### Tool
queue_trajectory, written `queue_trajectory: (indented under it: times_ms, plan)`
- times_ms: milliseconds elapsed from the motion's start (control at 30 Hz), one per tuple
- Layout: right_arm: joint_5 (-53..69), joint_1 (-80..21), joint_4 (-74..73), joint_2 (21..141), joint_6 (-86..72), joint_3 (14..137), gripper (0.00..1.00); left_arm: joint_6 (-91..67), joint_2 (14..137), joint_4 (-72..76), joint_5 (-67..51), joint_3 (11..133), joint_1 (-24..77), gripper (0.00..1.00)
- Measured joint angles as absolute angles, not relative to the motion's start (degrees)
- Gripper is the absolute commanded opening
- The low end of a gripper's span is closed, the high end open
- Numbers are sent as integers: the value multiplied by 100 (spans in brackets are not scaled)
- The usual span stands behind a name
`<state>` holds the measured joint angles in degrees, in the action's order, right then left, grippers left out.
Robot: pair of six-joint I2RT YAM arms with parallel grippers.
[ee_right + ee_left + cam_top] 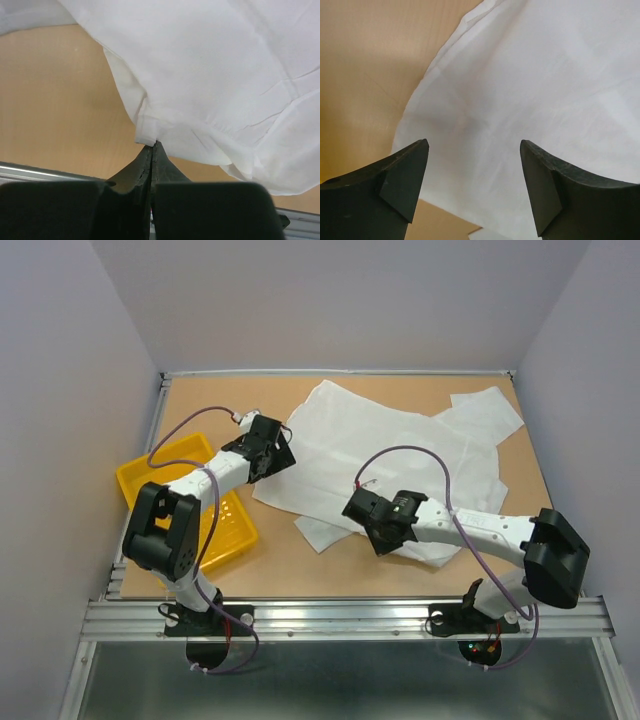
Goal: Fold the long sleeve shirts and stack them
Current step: Fold the shirt
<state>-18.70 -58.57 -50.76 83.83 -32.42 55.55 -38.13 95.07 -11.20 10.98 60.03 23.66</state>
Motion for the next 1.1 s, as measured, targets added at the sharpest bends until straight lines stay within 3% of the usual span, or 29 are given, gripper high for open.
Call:
queue_trajectory:
  times_ms: [233, 567, 1033, 1100]
  plan:
    - [-2003, -5857, -5137, 8270, -3284, 5857, 1, -4550, 8621, -1590, 1505, 5994, 2362, 78]
    - [-2193, -5857, -5205, 8263, -3295, 5857, 1, -5555, 9288, -2047, 1691, 5605, 2314, 75]
    - [-2185, -5857, -5181, 8239, -3284, 5835, 1, -6617, 9273, -2298, 2158, 5334, 2311, 75]
    - [-2185, -5857, -5181, 8226, -3282, 5830, 1, -6705, 9271, -2362, 2193, 5332, 2311, 71]
